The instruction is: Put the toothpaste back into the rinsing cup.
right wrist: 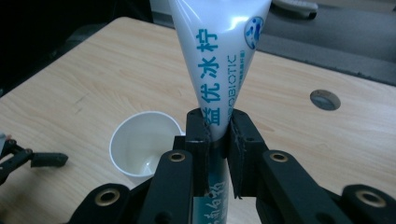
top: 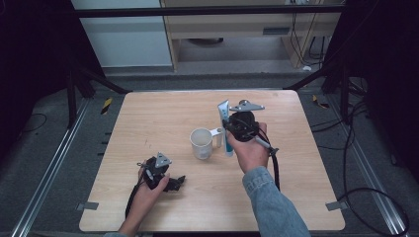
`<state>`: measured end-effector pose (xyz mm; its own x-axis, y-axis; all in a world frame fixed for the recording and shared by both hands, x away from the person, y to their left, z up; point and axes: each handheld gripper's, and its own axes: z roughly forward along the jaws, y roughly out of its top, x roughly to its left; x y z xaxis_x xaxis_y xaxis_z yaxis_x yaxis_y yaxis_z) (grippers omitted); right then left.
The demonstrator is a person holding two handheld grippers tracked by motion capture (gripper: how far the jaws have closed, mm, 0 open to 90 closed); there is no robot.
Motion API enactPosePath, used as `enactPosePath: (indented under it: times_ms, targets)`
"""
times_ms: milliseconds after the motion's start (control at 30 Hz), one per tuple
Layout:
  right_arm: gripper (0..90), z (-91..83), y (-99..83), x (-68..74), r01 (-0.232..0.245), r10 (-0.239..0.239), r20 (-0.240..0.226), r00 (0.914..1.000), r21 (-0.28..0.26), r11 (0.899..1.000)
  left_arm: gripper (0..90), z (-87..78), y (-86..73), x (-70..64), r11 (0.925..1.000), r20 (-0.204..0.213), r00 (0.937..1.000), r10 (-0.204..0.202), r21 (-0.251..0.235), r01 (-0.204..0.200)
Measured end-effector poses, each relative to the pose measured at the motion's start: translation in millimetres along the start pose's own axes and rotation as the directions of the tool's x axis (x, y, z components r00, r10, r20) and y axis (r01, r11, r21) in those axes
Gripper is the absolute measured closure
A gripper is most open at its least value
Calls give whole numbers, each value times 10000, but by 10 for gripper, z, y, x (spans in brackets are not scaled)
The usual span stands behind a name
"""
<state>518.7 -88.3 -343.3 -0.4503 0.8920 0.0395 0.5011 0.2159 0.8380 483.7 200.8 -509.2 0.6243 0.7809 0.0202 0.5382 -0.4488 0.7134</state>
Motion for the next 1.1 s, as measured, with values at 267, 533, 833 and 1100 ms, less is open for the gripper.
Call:
enactPosePath:
  times_ms: [267,533,833,1100]
  targets:
    - [795,-68,71,98,-7,23,172,9998,-901,9959,0,-1,0,0,10000,-2,10000,0,6,0]
    - [794,-152,113,207,-52,104,331,9994,-1547,9879,0,-1,0,0,10000,-3,10000,1,7,-1]
    - [794,-212,177,270,26,83,521,9986,-2052,9787,0,0,-1,-2,10000,-3,10000,-23,-11,23]
    - [794,-215,222,323,146,-23,559,9984,-2204,9753,0,-1,0,-1,10000,-14,10000,-9,-3,9]
